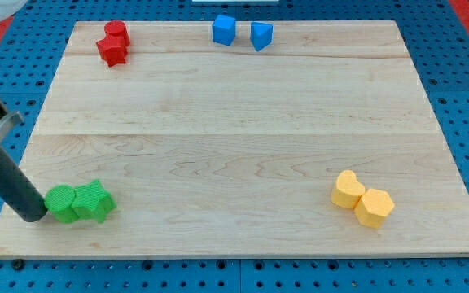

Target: Move green circle into yellow heart

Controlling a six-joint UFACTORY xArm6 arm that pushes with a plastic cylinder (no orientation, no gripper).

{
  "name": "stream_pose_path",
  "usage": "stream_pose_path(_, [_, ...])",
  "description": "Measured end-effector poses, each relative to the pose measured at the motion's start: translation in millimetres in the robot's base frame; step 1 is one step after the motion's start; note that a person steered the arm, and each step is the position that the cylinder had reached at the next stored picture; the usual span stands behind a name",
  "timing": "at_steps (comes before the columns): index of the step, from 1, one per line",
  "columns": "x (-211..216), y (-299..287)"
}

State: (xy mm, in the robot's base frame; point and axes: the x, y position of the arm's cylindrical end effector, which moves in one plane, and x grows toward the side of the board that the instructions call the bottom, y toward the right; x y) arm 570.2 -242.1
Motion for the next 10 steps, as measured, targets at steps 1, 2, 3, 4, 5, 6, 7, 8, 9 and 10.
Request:
stream_pose_path(1, [0.0, 17.2])
stream_pose_path(2, [-7.4, 19.3])
stream_pose_path(3, [-22.0, 44.1])
stream_pose_path(4, [-35.6, 88.6])
stream_pose_path(5, [-42.2, 126.1])
stream_pose_path(6, [-43.4, 167.0])
stream_pose_path(7, [-43.4, 168.7])
stream_pose_path(8, [-43.4, 212.6])
stream_pose_path(9, [-43.4, 288.2])
stream_pose_path(10, [-45.7, 315.2])
